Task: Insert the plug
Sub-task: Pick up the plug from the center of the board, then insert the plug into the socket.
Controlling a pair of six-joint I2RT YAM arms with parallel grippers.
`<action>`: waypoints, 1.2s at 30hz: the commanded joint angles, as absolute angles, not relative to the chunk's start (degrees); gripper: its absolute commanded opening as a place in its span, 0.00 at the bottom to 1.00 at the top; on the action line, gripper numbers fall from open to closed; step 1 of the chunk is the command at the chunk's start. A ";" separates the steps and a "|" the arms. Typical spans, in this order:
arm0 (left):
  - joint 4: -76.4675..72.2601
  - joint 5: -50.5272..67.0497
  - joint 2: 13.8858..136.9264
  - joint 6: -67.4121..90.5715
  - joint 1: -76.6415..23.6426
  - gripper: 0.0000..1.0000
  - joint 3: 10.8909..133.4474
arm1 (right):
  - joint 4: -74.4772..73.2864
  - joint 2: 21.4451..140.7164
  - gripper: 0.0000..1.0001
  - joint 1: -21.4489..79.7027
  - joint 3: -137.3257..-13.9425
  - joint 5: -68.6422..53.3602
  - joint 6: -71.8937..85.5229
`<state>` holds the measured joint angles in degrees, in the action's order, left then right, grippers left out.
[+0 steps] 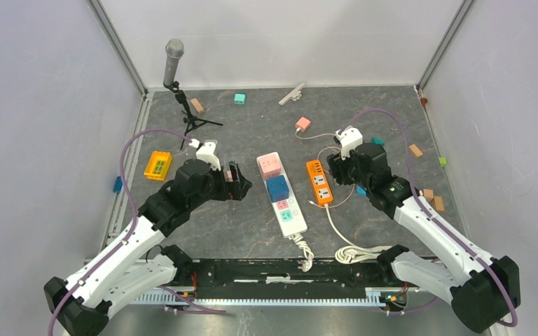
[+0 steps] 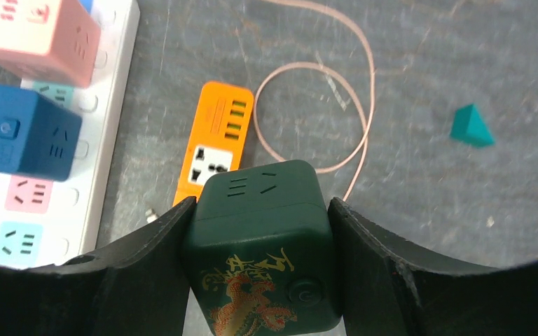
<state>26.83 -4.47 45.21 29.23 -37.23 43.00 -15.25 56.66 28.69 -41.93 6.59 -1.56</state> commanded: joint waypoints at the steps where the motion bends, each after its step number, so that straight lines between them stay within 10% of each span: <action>1: 28.57 -4.45 46.12 36.64 -37.22 1.00 41.27 | -22.40 58.00 0.00 28.45 -44.75 3.78 4.81; 36: -5.58 18.43 73.22 58.62 -44.71 1.00 30.39 | -29.61 74.18 0.00 25.93 -49.99 -34.96 19.10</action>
